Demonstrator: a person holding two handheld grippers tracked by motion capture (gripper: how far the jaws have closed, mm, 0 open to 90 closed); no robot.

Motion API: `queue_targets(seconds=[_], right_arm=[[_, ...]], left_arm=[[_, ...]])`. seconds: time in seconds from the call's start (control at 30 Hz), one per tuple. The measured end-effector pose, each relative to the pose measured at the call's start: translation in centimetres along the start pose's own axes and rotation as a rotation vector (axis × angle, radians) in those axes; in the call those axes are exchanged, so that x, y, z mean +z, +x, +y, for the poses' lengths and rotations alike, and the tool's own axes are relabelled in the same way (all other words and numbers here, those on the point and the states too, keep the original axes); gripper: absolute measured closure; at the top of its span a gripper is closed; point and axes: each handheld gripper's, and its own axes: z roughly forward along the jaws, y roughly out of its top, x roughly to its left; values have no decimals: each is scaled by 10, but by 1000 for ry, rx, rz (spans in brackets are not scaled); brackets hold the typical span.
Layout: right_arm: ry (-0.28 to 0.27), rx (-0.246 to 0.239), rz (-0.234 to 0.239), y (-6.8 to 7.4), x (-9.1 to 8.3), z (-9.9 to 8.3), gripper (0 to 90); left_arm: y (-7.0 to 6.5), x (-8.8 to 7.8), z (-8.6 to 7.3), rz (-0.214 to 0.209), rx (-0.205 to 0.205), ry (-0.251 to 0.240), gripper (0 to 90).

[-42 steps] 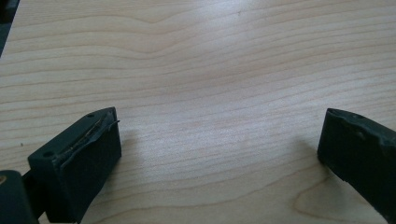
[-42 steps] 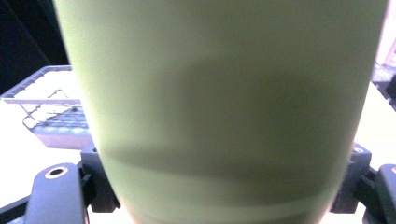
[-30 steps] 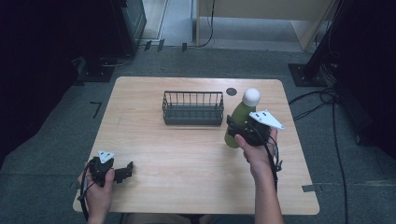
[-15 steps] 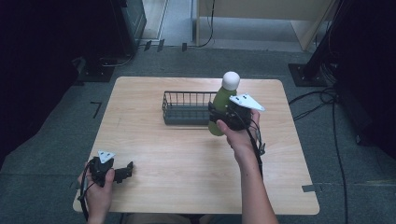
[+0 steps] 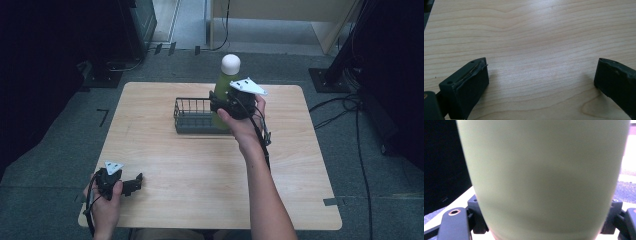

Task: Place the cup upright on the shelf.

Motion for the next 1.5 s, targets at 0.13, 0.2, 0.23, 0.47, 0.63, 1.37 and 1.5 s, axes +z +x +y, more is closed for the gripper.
queue_targets(seconds=[0.13,0.2,0.23,0.47,0.63,1.37,1.5], right_arm=[[-4,-7,-12,3,14,12,200],[-4,-8,-13,3,17,14,200],[-6,-11,-16,4,22,17,200],[-22,0,-61,3,44,23,200],[-18,1,-90,1,61,17,200],[35,28,-116,-15,91,-36,200],[38,36,-123,-18,92,-42,200]], left_arm=[[0,0,0,0,-1,-1,1],[0,0,0,0,0,-1,0],[0,0,0,0,0,-1,0],[0,0,0,0,1,0,1],[0,0,0,0,1,0,1],[0,0,0,0,0,0,1],[0,0,0,0,1,0,0]])
